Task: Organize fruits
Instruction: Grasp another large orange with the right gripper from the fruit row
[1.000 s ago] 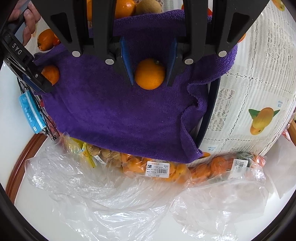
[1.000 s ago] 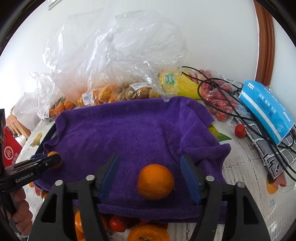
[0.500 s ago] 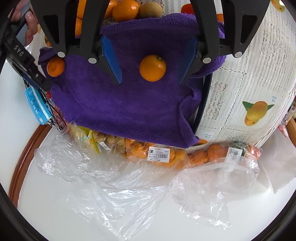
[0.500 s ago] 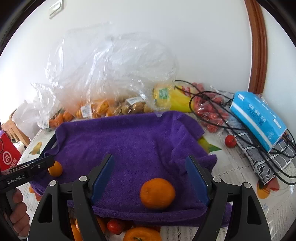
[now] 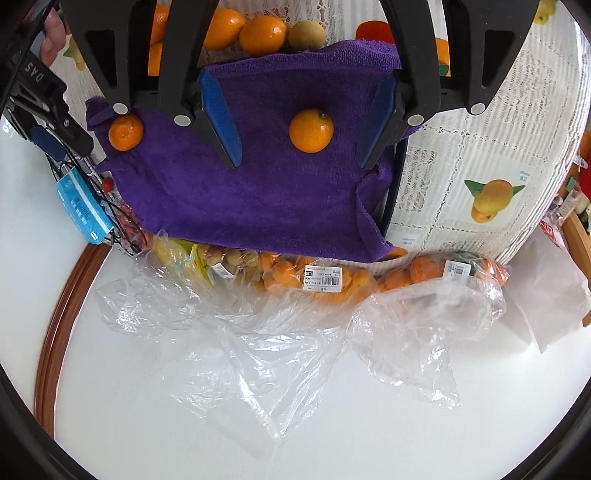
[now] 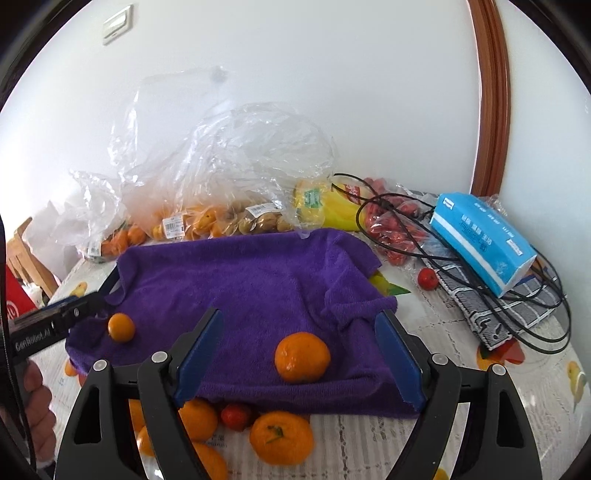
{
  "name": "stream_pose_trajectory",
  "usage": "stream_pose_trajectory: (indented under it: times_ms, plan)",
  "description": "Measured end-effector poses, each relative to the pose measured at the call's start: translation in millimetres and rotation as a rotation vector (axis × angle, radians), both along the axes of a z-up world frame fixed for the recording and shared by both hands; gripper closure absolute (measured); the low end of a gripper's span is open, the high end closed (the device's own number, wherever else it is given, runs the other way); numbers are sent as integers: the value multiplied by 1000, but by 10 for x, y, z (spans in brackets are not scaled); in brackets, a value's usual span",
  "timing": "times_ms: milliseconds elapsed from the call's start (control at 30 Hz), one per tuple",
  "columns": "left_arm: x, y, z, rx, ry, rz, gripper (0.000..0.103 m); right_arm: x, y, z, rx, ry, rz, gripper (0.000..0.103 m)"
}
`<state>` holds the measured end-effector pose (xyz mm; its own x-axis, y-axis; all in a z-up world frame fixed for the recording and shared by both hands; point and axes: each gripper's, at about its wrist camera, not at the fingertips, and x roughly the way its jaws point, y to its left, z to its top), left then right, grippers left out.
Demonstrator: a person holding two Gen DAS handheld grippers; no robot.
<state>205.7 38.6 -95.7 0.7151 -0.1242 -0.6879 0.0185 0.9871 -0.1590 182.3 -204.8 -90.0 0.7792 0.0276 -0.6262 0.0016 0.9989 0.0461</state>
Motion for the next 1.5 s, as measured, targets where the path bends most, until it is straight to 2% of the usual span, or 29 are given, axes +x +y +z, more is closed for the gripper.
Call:
stream_pose_trajectory:
  times_ms: [233, 367, 467, 667, 800, 1000, 1133, 1500]
  plan:
    - [-99, 12, 96, -11, 23, -8, 40, -324, 36, -34, -23, 18, 20, 20]
    - [-206, 61, 62, -48, 49, -24, 39, -417, 7, -151, 25, 61, 25, 21]
    - [-281, 99, -4, -56, 70, -39, 36, -479, 25, -244, 45, 87, 31, 29]
    - [-395, 168, -67, -46, 90, -53, 35, -555, 173, -367, 2, 126, 61, 40]
    - [-419, 246, -81, -42, 86, -27, 33, -598, 246, -431, -31, 148, 51, 54]
    - [-385, 384, -97, -84, 103, 14, 33, -576, 169, -446, -1, 159, 18, 54]
    - [-373, 430, -106, -102, 109, 26, 33, -474, 186, -475, -22, 157, 15, 53]
    - [-331, 436, -183, -113, 143, 24, 32, -211, 185, -700, -42, 238, 23, 52]
